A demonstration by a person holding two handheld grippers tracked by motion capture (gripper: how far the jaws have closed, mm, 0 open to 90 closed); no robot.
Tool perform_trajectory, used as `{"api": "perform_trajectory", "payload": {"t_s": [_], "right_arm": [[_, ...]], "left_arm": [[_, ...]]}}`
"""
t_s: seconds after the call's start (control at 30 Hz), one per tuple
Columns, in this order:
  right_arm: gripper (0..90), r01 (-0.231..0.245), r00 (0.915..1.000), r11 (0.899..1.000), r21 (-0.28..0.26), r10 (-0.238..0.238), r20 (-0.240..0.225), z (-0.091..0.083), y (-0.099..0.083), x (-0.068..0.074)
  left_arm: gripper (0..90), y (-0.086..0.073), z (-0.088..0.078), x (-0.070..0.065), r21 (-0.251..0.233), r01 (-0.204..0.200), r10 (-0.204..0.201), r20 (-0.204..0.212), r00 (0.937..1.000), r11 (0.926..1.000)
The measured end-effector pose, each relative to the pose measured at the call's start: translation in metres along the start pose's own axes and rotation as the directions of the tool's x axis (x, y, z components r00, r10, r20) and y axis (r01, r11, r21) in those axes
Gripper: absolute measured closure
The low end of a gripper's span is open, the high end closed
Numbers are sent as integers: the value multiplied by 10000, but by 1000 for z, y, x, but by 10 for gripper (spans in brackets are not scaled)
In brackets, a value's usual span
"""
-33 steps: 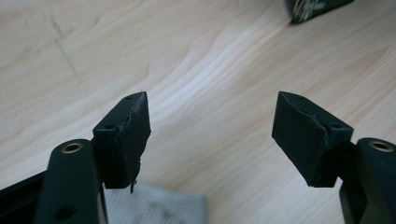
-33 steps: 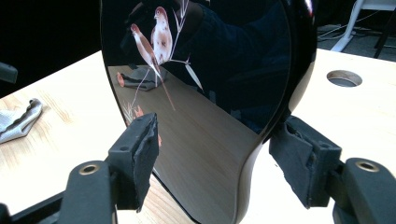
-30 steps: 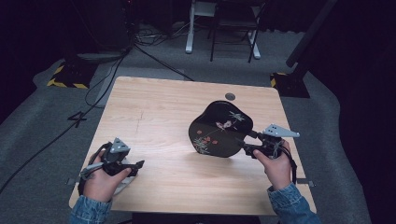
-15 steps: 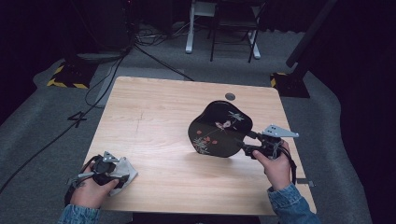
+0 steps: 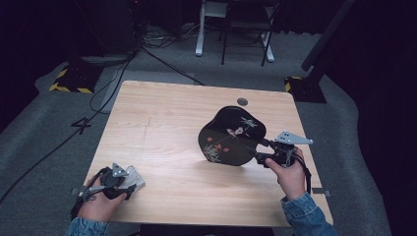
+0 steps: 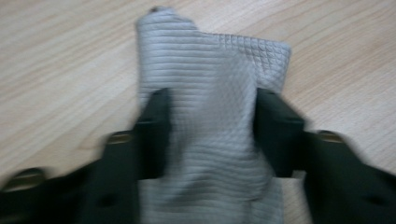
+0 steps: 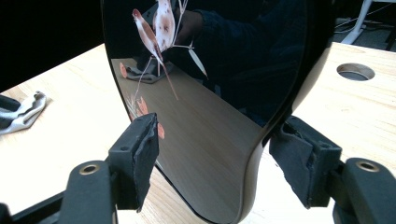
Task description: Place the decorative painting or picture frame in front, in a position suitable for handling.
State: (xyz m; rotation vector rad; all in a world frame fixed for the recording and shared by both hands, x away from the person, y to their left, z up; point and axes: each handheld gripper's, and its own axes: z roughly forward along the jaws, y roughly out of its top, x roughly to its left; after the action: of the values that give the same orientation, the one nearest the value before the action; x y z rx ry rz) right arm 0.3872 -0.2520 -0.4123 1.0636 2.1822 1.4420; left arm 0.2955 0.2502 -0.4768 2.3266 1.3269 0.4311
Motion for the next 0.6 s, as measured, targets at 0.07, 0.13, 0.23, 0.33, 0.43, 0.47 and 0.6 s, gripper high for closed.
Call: {"api": "perform_trajectory", "payload": {"t_s": [0.07, 0.13, 0.23, 0.33, 0.43, 0.47, 0.6], "right_arm": [[336, 24, 10000, 10000, -13, -24, 38, 0, 0, 0], [335, -16, 10000, 10000, -3, 16, 25, -1, 0, 0], [332, 44, 10000, 10000, -55, -44, 16, -2, -1, 0], [331, 26, 10000, 10000, -58, -26, -15, -4, -1, 0], [329, 25, 10000, 10000, -97, -25, -3, -5, -2, 0], [328, 33, 10000, 9999, -114, -33, -4, -5, -3, 0], [327, 67, 10000, 9998, -174, -67, 32, -8, -4, 0]], "left_arm": [[714, 1, 0, 0, 38, -60, 61, -220, 9997, 10000], [759, 3, -1, 1, 89, -113, 115, -232, 9997, 9999], [792, 6, -2, 1, 3, 41, -41, -96, 9999, 10000], [801, 10, -5, 1, -683, 242, -215, 397, 9990, 9974], [804, 17, -12, -2, -1322, 232, -131, 773, 9969, 9909], [804, 20, -14, -4, -1564, 180, -45, 859, 9963, 9875], [804, 32, -24, -9, -2444, 51, 252, 1210, 9923, 9697]]}}
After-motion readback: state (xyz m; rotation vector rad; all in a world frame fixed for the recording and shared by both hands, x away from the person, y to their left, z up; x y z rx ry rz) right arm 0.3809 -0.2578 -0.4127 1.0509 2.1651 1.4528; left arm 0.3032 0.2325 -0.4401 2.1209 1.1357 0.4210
